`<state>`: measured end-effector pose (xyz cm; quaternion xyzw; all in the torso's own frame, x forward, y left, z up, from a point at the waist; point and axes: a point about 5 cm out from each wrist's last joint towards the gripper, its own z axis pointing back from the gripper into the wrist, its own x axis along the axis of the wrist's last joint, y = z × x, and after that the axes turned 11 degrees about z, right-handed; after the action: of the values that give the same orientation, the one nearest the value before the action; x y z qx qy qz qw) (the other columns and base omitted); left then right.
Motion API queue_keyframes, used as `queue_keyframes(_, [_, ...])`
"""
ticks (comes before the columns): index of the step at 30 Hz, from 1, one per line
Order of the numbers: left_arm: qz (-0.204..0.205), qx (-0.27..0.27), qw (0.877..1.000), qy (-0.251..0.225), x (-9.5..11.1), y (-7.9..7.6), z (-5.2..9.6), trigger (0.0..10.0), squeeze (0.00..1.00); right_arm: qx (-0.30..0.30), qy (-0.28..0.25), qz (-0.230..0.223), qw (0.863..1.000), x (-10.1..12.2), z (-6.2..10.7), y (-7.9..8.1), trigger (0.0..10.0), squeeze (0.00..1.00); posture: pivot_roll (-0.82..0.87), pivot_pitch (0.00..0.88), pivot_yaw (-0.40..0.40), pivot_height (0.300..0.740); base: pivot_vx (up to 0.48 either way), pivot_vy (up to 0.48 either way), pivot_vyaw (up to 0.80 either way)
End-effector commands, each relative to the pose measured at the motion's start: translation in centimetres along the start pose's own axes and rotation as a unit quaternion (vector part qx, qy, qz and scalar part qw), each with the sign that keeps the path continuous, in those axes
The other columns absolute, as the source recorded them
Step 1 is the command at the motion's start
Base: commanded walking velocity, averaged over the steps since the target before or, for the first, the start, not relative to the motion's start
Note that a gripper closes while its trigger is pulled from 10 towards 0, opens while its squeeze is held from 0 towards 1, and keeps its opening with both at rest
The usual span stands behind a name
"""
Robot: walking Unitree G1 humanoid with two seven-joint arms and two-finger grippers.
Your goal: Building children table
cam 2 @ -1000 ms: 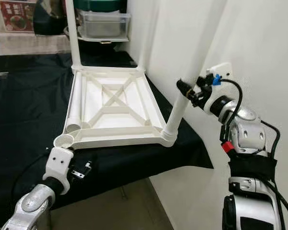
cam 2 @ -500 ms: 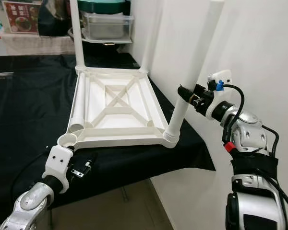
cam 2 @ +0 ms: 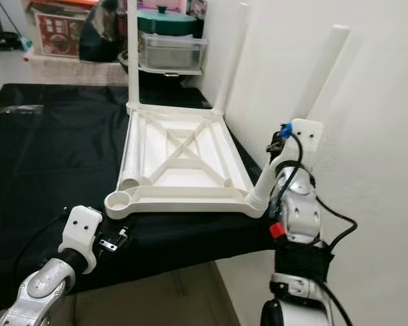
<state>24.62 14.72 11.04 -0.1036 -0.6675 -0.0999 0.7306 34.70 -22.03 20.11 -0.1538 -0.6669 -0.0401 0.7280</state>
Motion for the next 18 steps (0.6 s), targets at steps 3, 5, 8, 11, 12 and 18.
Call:
queue_keyframes(3, [-0.001, -0.005, 1.000, 0.004, -0.2, -0.5, -0.3, 10.0, 0.00, 0.107, 0.035, 0.001, 0.994, -1.9, 0.2, 2.8, 10.0, 1.00, 0.03, 0.000, -0.133, 0.740, 0.000, 0.000, 0.00])
queue_keyframes(5, [0.000, -0.005, 1.000, 0.004, -0.2, -0.6, -0.4, 10.0, 0.00, 0.131, 0.011, -0.014, 0.991, -0.8, 0.0, 3.1, 10.0, 1.00, 0.03, 0.000, -0.133, 0.740, 0.000, 0.000, 0.00])
queue_keyframes(8, [0.002, -0.007, 1.000, 0.004, -0.2, -0.7, -0.4, 10.0, 0.00, 0.242, -0.052, -0.038, 0.968, 1.7, 0.0, 3.6, 10.0, 0.00, 0.02, 0.000, -0.130, 0.740, 0.000, 0.000, 0.00])
queue_keyframes(11, [0.002, -0.008, 1.000, 0.003, -0.2, -0.7, -0.5, 10.0, 0.00, 0.357, -0.114, -0.027, 0.927, 3.5, 1.0, 3.7, 10.0, 0.00, 0.02, 0.000, -0.131, 0.740, 0.000, 0.000, 0.00])
queue_keyframes(12, [0.002, -0.009, 1.000, 0.003, -0.2, -0.7, -0.5, 10.0, 0.00, 0.392, -0.131, -0.014, 0.910, 3.8, 1.5, 3.5, 10.0, 0.00, 0.02, 0.000, -0.131, 0.740, 0.000, 0.000, 0.00])
queue_keyframes(18, [0.002, -0.008, 1.000, 0.002, -0.2, -0.6, -0.5, 10.0, 0.00, 0.480, -0.119, 0.055, 0.867, 2.8, 2.5, 2.0, 10.0, 0.00, 0.03, 0.000, -0.134, 0.740, 0.000, 0.000, 0.00])
